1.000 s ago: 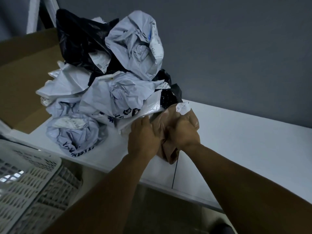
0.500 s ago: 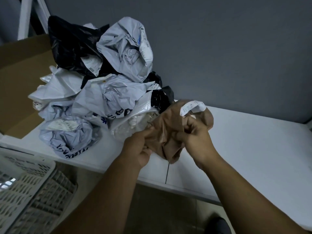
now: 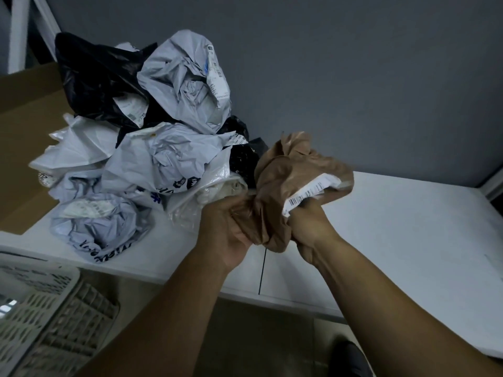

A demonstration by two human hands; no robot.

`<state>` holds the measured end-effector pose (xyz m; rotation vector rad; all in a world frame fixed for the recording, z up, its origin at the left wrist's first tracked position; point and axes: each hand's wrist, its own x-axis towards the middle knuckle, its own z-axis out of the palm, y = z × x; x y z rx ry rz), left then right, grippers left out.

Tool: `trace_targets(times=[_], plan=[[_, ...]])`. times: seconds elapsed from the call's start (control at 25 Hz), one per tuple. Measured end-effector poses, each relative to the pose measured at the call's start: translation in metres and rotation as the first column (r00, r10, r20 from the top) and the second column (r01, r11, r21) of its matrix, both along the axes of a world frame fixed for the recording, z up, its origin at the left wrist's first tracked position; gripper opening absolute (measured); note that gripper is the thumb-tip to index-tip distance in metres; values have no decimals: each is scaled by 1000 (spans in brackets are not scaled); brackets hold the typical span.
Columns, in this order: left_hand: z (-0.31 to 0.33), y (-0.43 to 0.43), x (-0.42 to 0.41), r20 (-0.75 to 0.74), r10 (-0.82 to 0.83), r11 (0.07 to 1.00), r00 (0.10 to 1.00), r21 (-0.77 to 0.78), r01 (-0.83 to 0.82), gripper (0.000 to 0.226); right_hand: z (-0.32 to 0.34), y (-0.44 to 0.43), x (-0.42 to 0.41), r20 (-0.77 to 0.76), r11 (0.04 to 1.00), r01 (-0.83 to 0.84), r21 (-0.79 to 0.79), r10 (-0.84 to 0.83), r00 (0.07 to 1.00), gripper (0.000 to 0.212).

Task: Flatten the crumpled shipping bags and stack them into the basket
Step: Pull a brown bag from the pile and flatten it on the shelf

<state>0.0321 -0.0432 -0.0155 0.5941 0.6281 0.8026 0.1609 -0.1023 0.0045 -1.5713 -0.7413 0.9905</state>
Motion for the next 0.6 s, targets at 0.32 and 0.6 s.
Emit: trace_targets(times=[0.32,0.6], plan=[[-42,52,-32,-51,483,858,874,-174,-484,41,-3,-26,64,-245,949,293,-119,-314,917,18],[-21,46,-31,-533,497,866,685,244,-437,22,0,-41,76,36,963,270,-24,-269,962,32]])
